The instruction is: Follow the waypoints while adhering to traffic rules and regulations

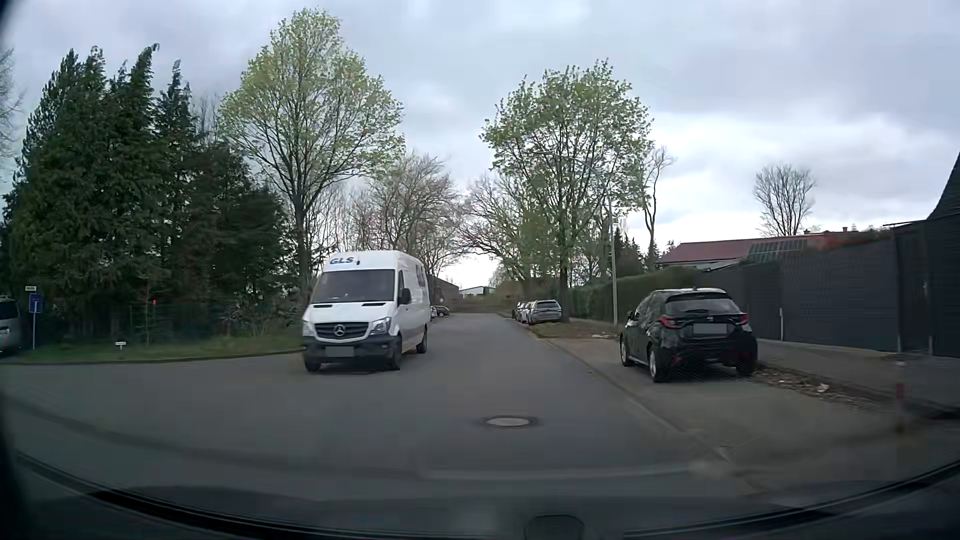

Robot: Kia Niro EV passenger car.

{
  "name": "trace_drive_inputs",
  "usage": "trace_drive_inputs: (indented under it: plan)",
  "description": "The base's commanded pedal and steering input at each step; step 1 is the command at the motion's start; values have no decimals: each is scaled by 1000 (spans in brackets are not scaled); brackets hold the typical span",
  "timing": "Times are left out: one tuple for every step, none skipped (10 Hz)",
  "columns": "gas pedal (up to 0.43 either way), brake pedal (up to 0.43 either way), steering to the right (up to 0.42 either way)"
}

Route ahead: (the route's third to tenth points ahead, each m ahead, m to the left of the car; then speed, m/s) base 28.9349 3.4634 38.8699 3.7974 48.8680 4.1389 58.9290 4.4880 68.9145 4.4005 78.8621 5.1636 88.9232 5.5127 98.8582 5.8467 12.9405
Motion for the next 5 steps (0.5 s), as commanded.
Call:
trace_drive_inputs:
  plan:
    - [169, 0, -14]
    - [169, 0, -14]
    - [169, 0, -14]
    - [169, 0, -14]
    - [169, 0, -13]
